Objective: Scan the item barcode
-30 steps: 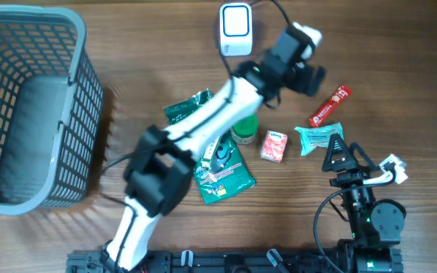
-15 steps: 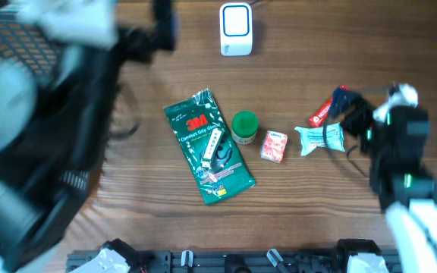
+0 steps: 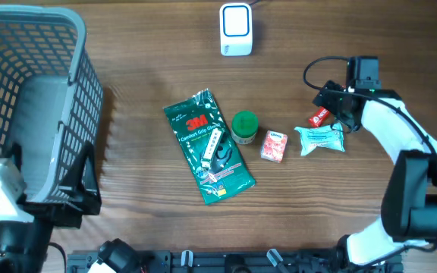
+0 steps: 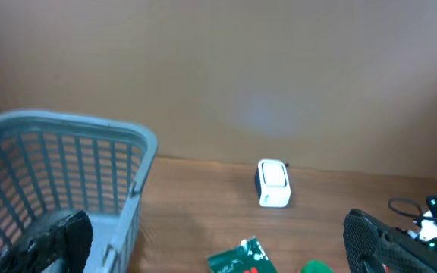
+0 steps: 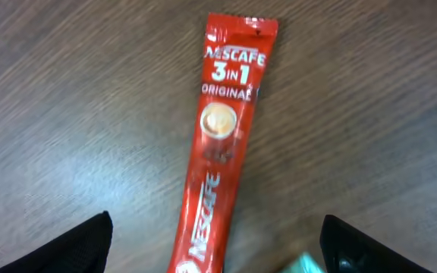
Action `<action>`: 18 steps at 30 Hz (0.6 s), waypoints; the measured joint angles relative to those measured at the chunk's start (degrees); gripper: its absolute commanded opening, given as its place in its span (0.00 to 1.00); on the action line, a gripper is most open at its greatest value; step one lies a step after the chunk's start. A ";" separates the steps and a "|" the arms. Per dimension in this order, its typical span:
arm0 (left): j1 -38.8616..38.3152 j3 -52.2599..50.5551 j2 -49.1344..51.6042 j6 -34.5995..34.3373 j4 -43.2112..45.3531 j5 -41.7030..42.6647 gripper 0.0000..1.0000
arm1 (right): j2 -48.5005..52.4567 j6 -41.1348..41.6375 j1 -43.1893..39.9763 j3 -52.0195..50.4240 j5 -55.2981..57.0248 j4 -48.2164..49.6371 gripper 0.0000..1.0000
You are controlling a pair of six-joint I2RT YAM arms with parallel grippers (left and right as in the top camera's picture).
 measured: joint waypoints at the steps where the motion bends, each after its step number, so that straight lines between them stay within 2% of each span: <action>1: 0.00 -0.46 -0.04 -1.66 -1.73 -0.57 1.00 | 0.72 0.00 -0.09 0.00 0.00 1.27 0.89; 3: 0.00 -1.38 -0.02 -5.03 -4.81 -1.25 1.00 | 3.45 0.00 -0.11 0.11 0.00 4.33 0.83; 5: 0.00 -1.40 -0.04 -7.56 -6.27 -1.79 1.00 | 6.01 -0.39 -0.11 0.52 0.13 5.88 0.55; 6: 0.00 -1.40 -0.04 -8.33 -6.60 -1.88 1.00 | 7.19 -0.76 -0.07 1.27 0.66 6.51 0.24; 7: 0.00 -1.40 -0.04 -8.81 -6.64 -1.90 1.00 | 8.04 -0.70 -0.20 2.03 0.90 6.82 0.05; 12: 0.00 -1.40 -0.04 -9.51 -6.99 -2.97 1.00 | 9.62 -0.59 -1.60 3.67 -0.15 5.86 0.04; 14: 0.00 -1.40 -0.04 -7.89 -6.23 -4.00 1.00 | 10.25 -1.27 -5.64 6.19 -1.36 1.62 0.04; 16: 0.00 -1.64 -0.04 -3.43 -2.34 -5.29 1.00 | 11.43 -4.04 -12.61 9.38 -1.57 -2.60 0.04; 17: 0.00 -1.88 -0.04 0.83 3.13 -5.95 1.00 | 11.93 -5.84 -15.26 10.97 -1.55 -4.15 0.05; 18: 0.00 -1.66 0.00 10.34 9.33 -7.06 1.00 | 12.44 -9.01 -22.32 14.25 -1.16 -4.63 0.05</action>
